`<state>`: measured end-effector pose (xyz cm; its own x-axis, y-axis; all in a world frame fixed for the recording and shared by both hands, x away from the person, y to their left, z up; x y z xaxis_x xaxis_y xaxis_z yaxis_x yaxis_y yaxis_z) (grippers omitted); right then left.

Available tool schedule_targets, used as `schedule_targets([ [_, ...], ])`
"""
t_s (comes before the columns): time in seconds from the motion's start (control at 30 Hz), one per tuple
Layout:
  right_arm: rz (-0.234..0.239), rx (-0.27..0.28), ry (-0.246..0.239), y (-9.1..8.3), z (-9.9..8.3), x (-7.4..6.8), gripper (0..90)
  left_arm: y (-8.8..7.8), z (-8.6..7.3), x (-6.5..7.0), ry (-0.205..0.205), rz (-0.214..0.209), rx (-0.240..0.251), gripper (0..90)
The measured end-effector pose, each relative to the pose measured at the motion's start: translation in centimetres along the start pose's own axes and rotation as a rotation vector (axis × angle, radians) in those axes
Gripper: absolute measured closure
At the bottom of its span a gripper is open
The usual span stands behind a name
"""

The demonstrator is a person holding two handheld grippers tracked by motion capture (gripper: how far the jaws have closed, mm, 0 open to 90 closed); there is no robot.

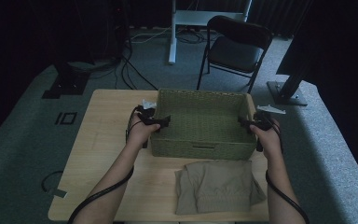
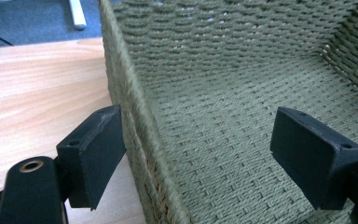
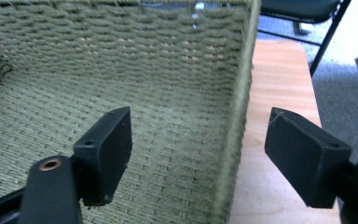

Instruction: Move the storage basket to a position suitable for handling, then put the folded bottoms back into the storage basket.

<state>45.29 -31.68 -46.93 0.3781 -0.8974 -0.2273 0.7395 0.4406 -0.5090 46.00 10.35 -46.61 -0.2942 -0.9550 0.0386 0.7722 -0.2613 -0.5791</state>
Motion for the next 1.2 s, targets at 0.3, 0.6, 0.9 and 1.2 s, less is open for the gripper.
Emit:
schedule_targets([
  [0.3, 0.025, 0.027, -0.038, -1.1, 1.2, -0.9, 18.0, -2.2, 1.5, -0.4, -0.011, -0.032, 0.030, 18.5],
  [0.6, 0.058, 0.039, -0.072, -2.4, 1.7, -2.3, 17.5, -4.7, 1.8, -0.6, -0.016, -0.083, 0.067, 18.5],
  [0.9, 0.100, 0.057, -0.110, -3.6, 1.9, -3.8, 17.3, -6.6, 1.6, -0.3, 0.037, -0.125, 0.091, 18.6],
  [1.2, 0.129, 0.069, -0.120, -4.6, 0.8, -4.9, 17.3, -8.1, 1.0, 0.6, 0.048, -0.177, 0.113, 18.5],
])
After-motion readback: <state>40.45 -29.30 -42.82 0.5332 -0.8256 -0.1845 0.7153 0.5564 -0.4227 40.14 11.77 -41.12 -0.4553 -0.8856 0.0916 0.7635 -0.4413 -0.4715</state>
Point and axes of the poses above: each handheld gripper's, and its own axes: y roughly forward along the jaws, z roughly out of its top, x roughly to its right, the point moved 1 cm from there along y, roughly forward along the jaws, and after that the axes turned 11 degrees about z, right-handed, at the moved point
